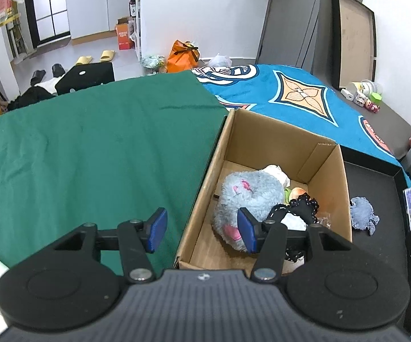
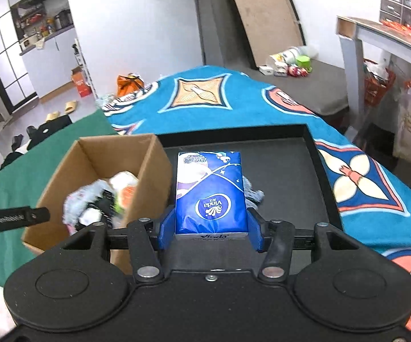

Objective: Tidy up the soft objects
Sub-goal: 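Lift the blue tissue pack into the box and open the right gripper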

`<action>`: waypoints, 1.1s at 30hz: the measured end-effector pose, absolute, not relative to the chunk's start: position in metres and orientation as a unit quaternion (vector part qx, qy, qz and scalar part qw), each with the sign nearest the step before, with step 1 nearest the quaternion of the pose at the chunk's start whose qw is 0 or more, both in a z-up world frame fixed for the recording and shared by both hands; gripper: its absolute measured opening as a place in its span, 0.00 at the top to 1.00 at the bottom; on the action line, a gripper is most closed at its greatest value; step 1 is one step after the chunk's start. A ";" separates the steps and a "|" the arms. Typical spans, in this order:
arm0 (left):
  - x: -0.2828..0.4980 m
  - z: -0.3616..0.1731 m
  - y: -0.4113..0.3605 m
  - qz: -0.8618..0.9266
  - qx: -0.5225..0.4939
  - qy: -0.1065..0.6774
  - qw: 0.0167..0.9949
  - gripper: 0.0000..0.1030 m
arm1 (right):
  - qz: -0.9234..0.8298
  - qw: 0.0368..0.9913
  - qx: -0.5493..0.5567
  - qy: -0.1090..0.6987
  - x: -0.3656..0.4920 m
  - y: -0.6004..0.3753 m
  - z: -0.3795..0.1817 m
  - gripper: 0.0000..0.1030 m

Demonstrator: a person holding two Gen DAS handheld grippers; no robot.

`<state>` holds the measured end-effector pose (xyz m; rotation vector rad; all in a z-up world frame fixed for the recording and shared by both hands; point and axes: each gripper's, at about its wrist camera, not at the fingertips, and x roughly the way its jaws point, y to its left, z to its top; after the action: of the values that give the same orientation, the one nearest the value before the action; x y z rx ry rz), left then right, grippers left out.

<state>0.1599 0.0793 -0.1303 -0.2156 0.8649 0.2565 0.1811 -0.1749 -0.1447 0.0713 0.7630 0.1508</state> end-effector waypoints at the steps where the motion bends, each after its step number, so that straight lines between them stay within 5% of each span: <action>1: 0.159 -0.130 0.082 0.122 -0.107 0.416 0.895 0.49 | 0.078 0.925 0.035 0.370 0.181 -0.172 -0.142 0.51; 11: 0.156 -0.133 0.098 0.110 -0.134 0.418 0.892 0.53 | 0.104 0.928 0.035 0.357 0.181 -0.144 -0.124 0.51; 17: 0.156 -0.137 0.104 0.106 -0.146 0.421 0.889 0.68 | 0.124 0.927 0.028 0.353 0.180 -0.120 -0.119 0.51; 33: 0.154 -0.151 0.114 0.087 -0.173 0.440 0.877 0.85 | 0.159 0.922 0.023 0.352 0.180 -0.071 -0.111 0.51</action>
<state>0.1539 0.1143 -0.1508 -0.3600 0.9170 0.1809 0.1799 -0.0706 -0.1111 0.0478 0.7234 0.3267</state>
